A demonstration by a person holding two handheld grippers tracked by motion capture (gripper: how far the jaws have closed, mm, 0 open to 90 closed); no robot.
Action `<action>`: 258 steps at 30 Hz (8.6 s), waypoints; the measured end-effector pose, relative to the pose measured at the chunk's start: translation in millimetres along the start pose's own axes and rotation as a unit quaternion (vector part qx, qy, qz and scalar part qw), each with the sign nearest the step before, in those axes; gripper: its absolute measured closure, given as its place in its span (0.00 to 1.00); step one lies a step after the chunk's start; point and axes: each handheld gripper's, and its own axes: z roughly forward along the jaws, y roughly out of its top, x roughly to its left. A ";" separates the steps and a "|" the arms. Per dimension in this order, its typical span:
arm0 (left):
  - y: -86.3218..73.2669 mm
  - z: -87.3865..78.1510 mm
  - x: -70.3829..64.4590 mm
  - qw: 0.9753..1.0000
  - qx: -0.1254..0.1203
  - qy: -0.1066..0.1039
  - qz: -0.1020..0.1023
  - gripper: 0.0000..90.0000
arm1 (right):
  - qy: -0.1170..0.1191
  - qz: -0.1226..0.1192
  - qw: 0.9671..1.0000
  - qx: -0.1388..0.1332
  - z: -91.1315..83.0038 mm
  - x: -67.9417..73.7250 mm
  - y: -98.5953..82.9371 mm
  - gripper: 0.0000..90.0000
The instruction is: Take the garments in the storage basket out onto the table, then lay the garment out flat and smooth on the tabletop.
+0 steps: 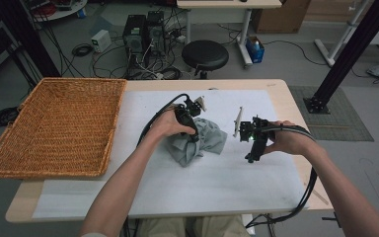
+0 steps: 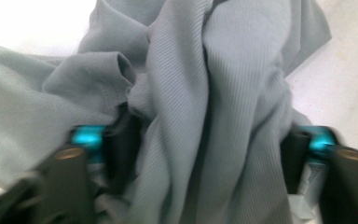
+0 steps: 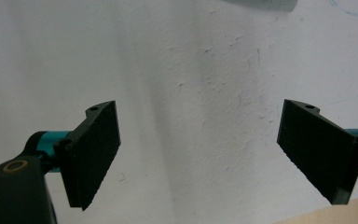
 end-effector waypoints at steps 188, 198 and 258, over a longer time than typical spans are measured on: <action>-116.8 28.9 45.1 0.954 -0.246 0.085 -0.148 0.93 | -0.116 0.363 0.877 -0.294 89.6 -26.6 -70.9 0.98; -118.8 12.1 67.5 0.927 -0.300 0.083 -0.209 0.71 | -0.131 0.364 0.884 -0.261 67.4 -72.6 -81.9 0.73; -69.4 -1.0 97.4 0.927 -0.295 0.103 -0.207 0.48 | -0.115 0.447 0.838 -0.290 64.7 -129.0 -132.4 0.48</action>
